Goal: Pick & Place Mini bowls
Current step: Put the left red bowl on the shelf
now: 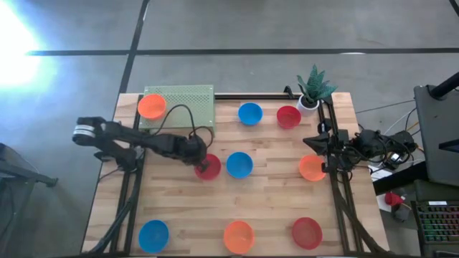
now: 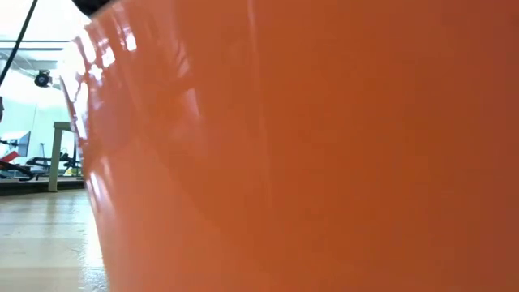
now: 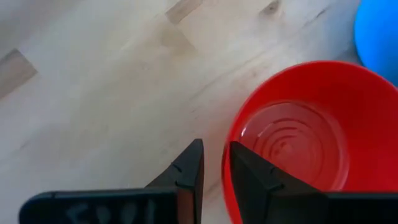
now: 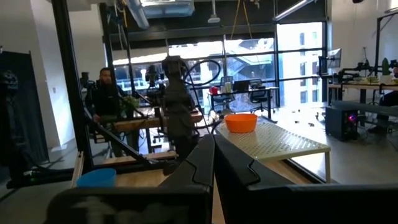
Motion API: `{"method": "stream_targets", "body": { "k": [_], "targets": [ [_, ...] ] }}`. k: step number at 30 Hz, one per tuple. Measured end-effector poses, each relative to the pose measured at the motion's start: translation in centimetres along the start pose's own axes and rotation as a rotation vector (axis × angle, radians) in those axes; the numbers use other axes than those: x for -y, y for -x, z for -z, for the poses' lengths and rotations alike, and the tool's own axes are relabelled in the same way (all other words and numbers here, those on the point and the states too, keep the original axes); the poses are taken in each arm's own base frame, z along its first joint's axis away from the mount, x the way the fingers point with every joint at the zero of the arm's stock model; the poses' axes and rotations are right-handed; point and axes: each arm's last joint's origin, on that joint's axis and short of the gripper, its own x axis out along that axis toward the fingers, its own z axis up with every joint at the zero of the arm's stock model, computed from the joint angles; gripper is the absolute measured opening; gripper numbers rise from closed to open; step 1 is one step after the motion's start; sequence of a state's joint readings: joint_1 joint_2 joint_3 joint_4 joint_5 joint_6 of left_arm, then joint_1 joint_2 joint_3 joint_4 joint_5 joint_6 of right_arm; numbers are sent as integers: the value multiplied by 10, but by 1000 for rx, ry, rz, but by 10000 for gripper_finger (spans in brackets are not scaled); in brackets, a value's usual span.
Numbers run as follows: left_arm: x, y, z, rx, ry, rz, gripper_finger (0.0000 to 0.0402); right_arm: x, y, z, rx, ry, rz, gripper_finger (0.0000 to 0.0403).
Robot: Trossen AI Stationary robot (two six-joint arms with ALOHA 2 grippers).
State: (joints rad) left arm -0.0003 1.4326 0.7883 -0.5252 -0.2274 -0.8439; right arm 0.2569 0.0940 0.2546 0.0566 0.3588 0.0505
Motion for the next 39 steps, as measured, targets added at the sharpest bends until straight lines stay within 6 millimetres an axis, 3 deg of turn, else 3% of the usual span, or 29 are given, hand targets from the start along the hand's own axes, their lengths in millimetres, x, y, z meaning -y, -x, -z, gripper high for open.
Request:
{"method": "stream_targets", "body": {
  "k": [17, 22, 27, 39],
  "targets": [
    [7, -20, -2, -70, 12, 77, 69, 0, 0, 0, 0, 0, 1, 8],
    [8, -20, -1, -90, 4, 106, 56, 0, 0, 0, 0, 0, 3, 8],
    [8, -20, -2, -91, 6, 106, 9, 0, 0, 0, 0, 0, 3, 8],
    [8, -9, -3, -112, 22, 176, 1, 0, 0, 0, 0, -2, 8, 8]
  ]
}}
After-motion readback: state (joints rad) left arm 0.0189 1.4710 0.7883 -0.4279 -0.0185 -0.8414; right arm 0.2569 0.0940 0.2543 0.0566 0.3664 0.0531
